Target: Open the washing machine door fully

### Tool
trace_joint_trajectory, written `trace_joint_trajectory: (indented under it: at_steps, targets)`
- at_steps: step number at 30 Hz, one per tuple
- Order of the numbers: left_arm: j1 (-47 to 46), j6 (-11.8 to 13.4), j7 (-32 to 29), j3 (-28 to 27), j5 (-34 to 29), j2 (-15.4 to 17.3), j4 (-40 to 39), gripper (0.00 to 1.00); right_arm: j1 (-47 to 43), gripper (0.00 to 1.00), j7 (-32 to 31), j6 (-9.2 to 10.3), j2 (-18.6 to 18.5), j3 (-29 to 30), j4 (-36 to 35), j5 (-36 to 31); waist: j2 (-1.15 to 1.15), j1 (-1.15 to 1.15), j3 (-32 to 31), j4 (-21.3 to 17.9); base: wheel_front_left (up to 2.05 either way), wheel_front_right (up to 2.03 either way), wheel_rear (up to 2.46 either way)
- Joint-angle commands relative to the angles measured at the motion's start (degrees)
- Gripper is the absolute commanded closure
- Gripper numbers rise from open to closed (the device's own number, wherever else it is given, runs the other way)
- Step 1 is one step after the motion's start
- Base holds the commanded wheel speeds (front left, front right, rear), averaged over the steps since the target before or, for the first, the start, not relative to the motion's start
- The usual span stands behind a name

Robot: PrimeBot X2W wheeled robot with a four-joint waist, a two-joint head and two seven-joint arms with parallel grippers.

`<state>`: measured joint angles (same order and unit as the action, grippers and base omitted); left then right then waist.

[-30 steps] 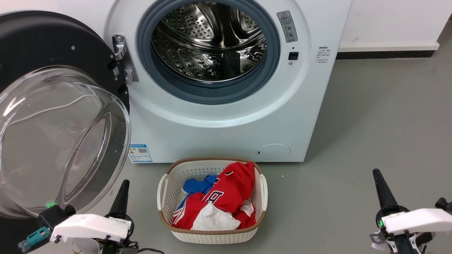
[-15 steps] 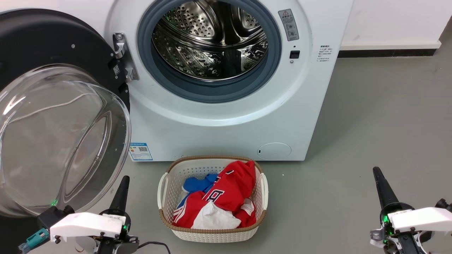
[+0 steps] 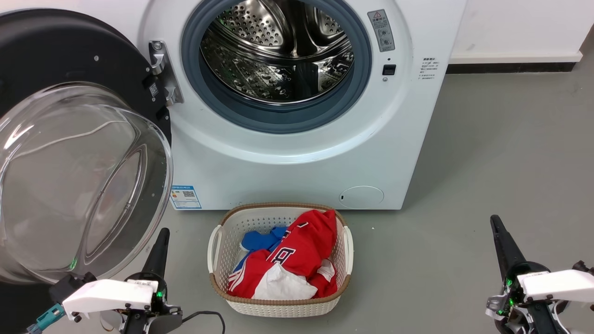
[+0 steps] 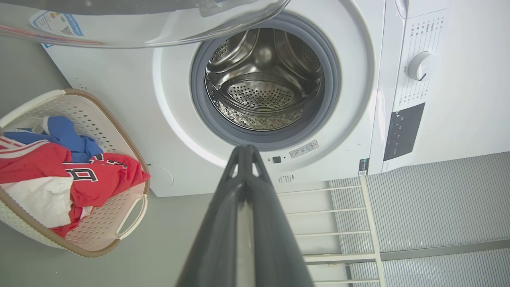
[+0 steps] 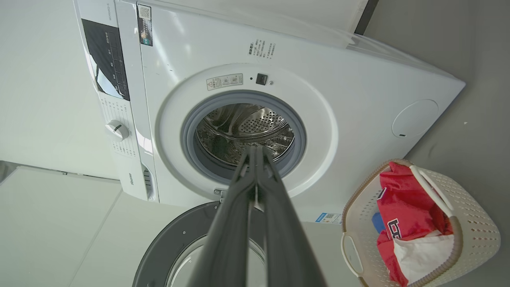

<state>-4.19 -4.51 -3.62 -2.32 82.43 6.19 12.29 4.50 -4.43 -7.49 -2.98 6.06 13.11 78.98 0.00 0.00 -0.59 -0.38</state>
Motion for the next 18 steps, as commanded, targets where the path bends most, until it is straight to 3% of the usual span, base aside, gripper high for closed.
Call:
trace_joint_trajectory:
  at_steps: [1, 18]
  targets:
    - [-1.3, -0.6, -0.3, -0.5, 1.0, -0.3, 0.0, 1.0, 1.1, 1.0, -0.3, -0.01, 0.1, 0.1, 0.0, 1.4, 0.0, 0.0, 0.0, 0.0, 0.0, 0.0, 0.0]
    - [-2.0, -2.2, -1.7, -2.5, 7.2, -2.0, 1.2, 1.0, 1.6, 1.0, -1.6, 0.0, 0.1, 0.4, 0.6, 9.2, 0.0, 0.0, 0.5, 0.2, 0.0, 0.0, 0.0]
